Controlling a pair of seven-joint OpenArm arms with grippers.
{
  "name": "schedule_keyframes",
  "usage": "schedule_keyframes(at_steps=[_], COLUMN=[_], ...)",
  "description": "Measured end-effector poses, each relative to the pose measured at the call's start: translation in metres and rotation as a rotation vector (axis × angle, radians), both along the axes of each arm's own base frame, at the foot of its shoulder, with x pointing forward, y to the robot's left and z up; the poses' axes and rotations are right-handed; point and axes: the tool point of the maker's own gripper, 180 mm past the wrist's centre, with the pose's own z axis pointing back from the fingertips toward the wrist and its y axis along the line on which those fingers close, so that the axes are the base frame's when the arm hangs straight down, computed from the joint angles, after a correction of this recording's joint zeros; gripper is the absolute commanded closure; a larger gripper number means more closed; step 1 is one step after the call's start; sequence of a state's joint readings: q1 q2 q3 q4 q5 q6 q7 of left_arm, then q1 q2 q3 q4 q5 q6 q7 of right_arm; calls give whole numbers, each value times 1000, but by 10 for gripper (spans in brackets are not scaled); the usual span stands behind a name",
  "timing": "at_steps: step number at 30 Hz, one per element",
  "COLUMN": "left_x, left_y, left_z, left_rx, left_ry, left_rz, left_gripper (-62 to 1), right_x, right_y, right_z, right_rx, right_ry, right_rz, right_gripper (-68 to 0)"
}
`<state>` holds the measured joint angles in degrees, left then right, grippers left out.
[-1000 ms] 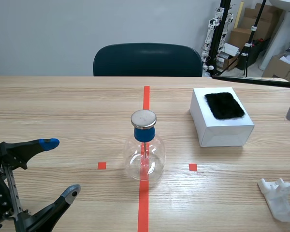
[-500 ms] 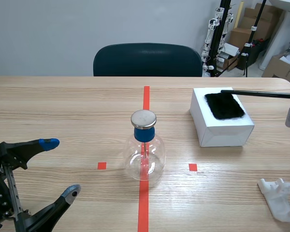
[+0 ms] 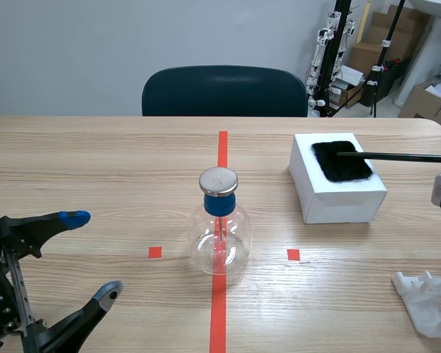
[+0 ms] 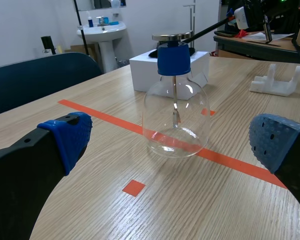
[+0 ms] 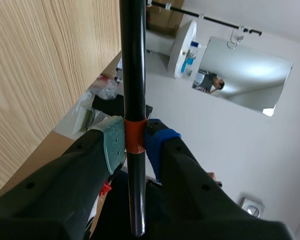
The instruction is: Do the electroscope experiment. rub the rod on the fur
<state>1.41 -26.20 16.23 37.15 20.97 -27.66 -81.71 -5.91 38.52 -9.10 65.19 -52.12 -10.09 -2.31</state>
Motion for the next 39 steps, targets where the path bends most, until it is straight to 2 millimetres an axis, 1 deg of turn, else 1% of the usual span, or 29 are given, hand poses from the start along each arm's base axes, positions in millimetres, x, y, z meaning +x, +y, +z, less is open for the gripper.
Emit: schedule_keyframes(at_steps=[4, 6, 11, 14, 15, 19, 21, 23, 27, 29, 31, 32, 36, 37, 39], left_x=[0, 0, 0, 0, 0, 0, 0, 0, 0, 0, 0, 0, 0, 0, 0], left_y=[0, 0, 0, 0, 0, 0, 0, 0, 0, 0, 0, 0, 0, 0, 0], left_z=[0, 0, 0, 0, 0, 0, 0, 0, 0, 0, 0, 0, 0, 0, 0], left_rx=[0, 0, 0, 0, 0, 0, 0, 0, 0, 0, 0, 0, 0, 0, 0], left_ry=[0, 0, 0, 0, 0, 0, 0, 0, 0, 0, 0, 0, 0, 0, 0], left_rz=[0, 0, 0, 0, 0, 0, 0, 0, 0, 0, 0, 0, 0, 0, 0], left_gripper=[-623, -623, -623, -623, -623, -623, -623, -623, -623, -623, -623, -623, -623, -623, -623], right_x=[-1, -1, 2, 2, 2, -1, -1, -1, 2, 3, 2, 2, -2, -3, -2], right_y=[-6, -5, 13, 16, 15, -5, -7, -5, 16, 20, 18, 14, -12, -14, -11], right_z=[2, 2, -2, -3, -3, 2, 2, 2, -3, -4, -3, -3, 3, 4, 3], right_rx=[-19, -17, 18, 24, 22, -15, -20, -14, 28, 35, 31, 24, -26, -29, -24], right_ry=[-5, -4, 10, 13, 12, -7, -9, -7, 11, 15, 13, 10, -14, -15, -13], right_rz=[-32, -27, 69, 87, 81, -27, -41, -26, 82, 103, 93, 72, -65, -74, -61], right_gripper=[-6, -6, -6, -6, -6, -6, -6, -6, -6, -6, -6, -6, -6, -6, -6])
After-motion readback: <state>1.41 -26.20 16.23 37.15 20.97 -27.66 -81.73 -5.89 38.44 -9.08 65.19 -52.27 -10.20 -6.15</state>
